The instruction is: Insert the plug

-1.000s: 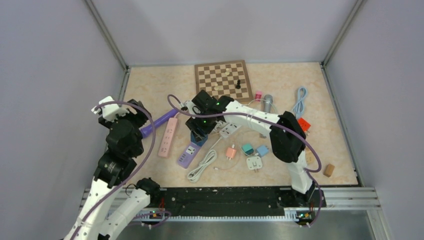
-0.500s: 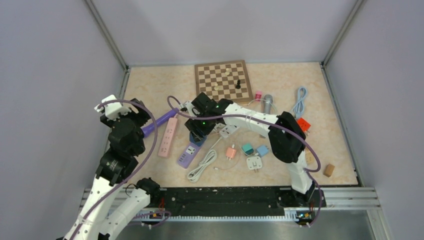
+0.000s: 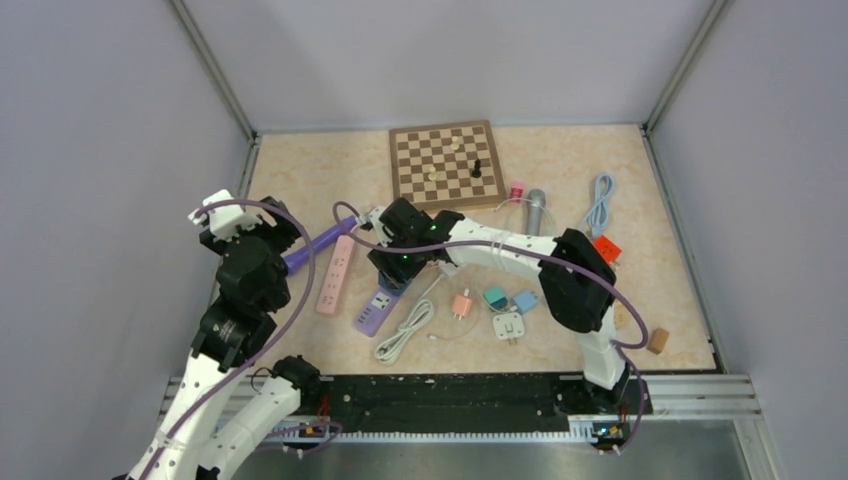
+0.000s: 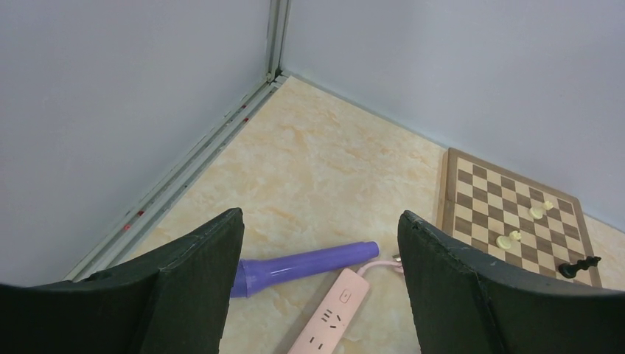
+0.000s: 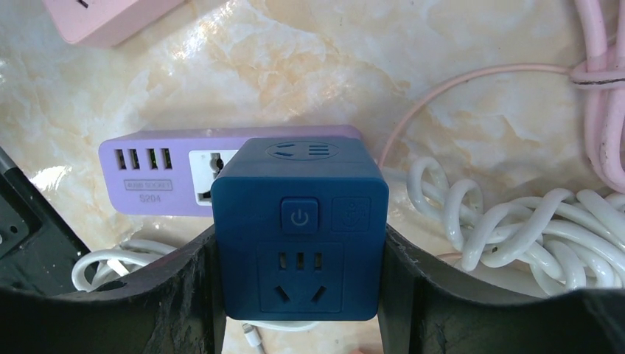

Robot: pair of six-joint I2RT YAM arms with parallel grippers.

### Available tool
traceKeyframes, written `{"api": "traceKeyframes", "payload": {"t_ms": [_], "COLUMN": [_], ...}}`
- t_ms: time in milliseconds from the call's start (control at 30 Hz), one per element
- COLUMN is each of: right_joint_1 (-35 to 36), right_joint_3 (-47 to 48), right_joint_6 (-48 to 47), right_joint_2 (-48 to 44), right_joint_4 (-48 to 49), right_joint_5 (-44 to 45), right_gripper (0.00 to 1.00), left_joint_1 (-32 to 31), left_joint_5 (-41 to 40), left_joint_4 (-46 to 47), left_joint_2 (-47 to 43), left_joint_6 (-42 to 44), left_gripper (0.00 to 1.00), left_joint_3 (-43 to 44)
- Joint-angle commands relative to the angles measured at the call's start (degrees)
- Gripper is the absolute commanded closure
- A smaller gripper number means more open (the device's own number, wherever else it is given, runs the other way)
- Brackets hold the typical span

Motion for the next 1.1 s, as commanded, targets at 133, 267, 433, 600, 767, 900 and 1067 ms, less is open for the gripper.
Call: {"api": "traceKeyframes", "payload": {"t_ms": [133,267,433,600,767,900,1067], "right_joint_1": [3.92,4.6,4.86,4.98,4.98,4.67,2.51], "right_joint_3": [-5.59,-8.01,-8.8,-12.5,-10.83,0.09,18.13], "right_joint_6": [2.33,2.62,3.96,5.41,6.39,7.07,8.16], "right_joint_2": [7.43,9.84,12.45,12.7,9.69,6.49,5.19], "right_joint_4": [-4.58,-4.4,-5.25,-3.3,-3.05,-5.46,-9.56], "right_joint_5": [10.63,13.06,15.53,15.21,15.92,15.35,10.42], "right_gripper": [1.0,1.0,1.0,1.0,0.94,0.38,0.08], "left_joint_1": [0.19,0.22,0.19,0.19,0.25,0.19,0.2], "left_joint_5": [-1.22,-1.85,-2.28,-2.85,-2.79,-2.88,-1.74], "left_joint_4": [2.48,2.32,2.57,2.66,2.93,4.19,5.71], "left_joint_2": [0.29,0.32,0.3,0.24,0.45,1.08,1.96], "left_joint_6": [1.37,1.5,2.17,2.47,3.09,4.49,5.78], "left_gripper": [0.19,0.19,0.19,0.19,0.14,0.04,0.01], "left_joint_3": [0.13,0.16,0.64,0.81,1.29,2.41,4.05]}}
